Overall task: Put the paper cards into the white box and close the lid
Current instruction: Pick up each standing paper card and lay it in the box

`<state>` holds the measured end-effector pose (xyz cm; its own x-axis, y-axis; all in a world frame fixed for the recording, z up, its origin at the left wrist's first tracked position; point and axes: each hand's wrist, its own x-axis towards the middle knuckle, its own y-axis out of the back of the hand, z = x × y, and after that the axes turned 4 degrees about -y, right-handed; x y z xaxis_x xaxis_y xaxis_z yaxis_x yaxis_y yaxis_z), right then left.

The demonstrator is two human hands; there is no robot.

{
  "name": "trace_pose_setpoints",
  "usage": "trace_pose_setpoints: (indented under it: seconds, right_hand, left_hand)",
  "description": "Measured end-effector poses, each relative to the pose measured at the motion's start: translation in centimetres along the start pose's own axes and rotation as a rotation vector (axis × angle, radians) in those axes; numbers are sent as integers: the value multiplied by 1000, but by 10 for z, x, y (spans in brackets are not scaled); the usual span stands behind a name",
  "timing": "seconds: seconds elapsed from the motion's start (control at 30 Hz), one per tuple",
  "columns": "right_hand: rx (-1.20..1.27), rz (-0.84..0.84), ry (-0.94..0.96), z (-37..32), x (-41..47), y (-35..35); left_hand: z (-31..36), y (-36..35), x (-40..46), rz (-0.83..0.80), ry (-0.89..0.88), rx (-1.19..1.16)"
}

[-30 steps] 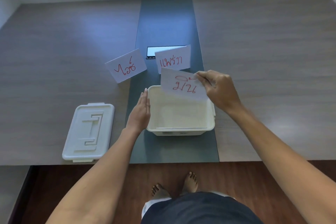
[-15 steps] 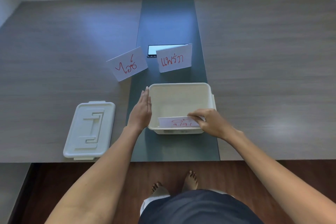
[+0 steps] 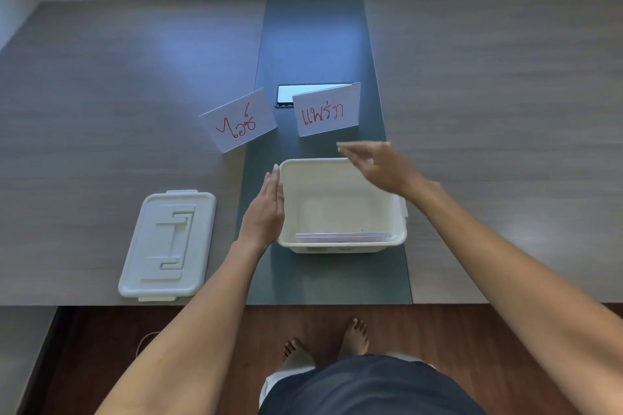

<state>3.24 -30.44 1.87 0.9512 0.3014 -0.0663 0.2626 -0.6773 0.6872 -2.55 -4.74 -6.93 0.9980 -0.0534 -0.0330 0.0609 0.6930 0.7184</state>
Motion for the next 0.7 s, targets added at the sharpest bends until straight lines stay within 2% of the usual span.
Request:
trace_pose_setpoints:
  seconds: [0.3, 0.5, 0.7]
  right_hand:
    - [-56, 151, -40, -4, 105, 15]
    - [-323, 61, -76, 13, 166, 11]
    - [-603, -128, -119, 38, 208, 3]
  left_hand:
    - [3, 3, 0, 9, -22, 59]
    - [3, 2, 0, 18, -45, 86]
    - [1, 2, 2, 28, -44, 97]
